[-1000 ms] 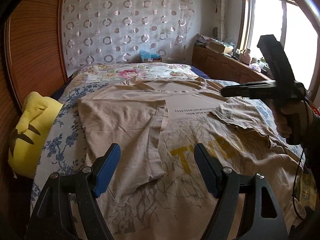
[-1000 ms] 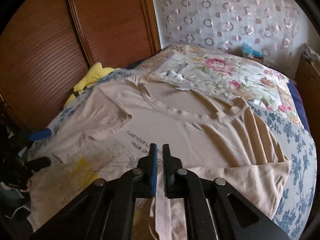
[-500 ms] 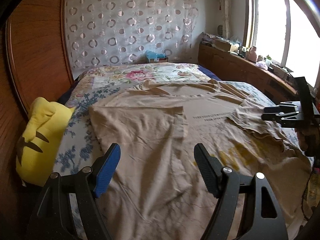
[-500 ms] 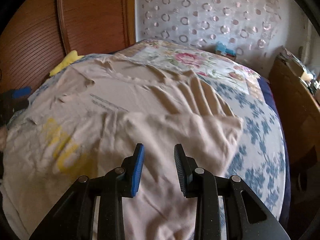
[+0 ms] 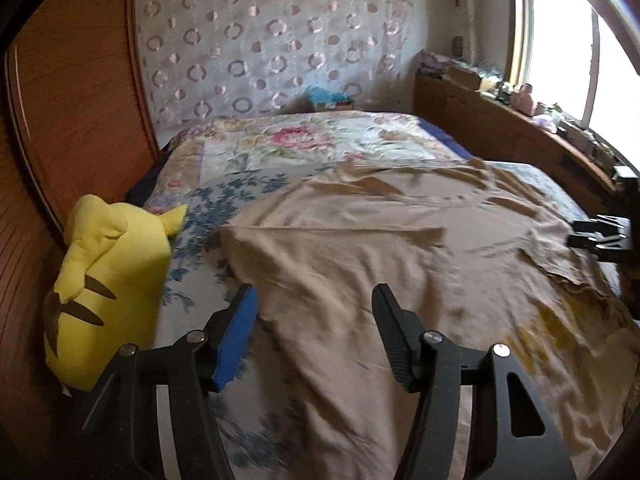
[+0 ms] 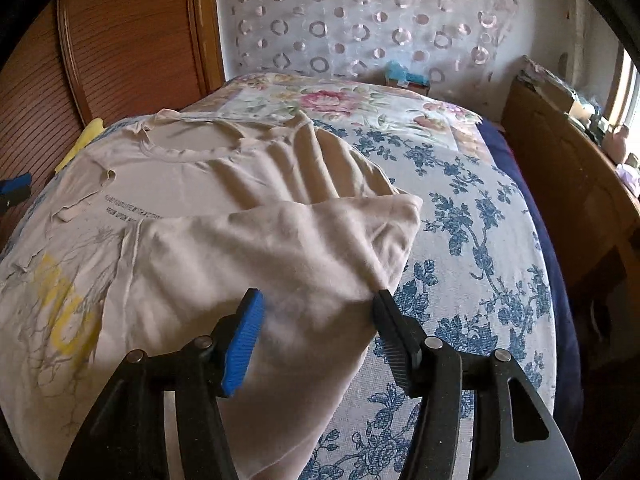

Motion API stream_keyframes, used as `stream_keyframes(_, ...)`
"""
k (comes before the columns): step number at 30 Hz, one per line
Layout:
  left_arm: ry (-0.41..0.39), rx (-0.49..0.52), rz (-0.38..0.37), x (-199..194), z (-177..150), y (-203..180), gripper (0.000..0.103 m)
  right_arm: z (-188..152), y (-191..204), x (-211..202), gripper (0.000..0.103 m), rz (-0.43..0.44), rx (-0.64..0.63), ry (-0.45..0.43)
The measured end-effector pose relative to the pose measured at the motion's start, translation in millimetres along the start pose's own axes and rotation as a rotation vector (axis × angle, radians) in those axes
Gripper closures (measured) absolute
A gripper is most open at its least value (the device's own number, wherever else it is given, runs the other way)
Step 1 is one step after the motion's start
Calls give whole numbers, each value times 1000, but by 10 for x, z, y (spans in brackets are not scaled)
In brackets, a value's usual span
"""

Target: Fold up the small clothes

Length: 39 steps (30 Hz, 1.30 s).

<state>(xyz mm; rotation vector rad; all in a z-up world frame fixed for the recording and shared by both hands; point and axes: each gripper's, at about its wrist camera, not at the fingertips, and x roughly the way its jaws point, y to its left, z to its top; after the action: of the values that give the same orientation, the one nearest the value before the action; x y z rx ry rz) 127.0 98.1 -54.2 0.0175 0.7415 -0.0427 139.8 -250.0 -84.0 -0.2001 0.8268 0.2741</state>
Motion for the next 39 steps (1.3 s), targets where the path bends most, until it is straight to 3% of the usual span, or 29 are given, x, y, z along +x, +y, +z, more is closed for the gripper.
stream_keyframes(5,39,-11,50,228,121,215,44,-18,-19,-67,41,6,5,-2)
stream_keyframes(9,76,-13,56,445,191,327,52,-14,-61,-62,40,5,6,-2)
stream_keyframes(14,132,-56,57,702,224,473,53,-19,-88,-71,37,4,12,1)
stream_keyframes(16,127,-94,38,732,260,532,53,-16,-99,-71,37,4,11,2)
stream_keyframes(26,142,-90,35,828,322,553,53,-10,-119,-89,36,5,10,2)
stream_keyframes(39,143,-86,27,838,335,575,54,275,-548,132,36,-7,48,29)
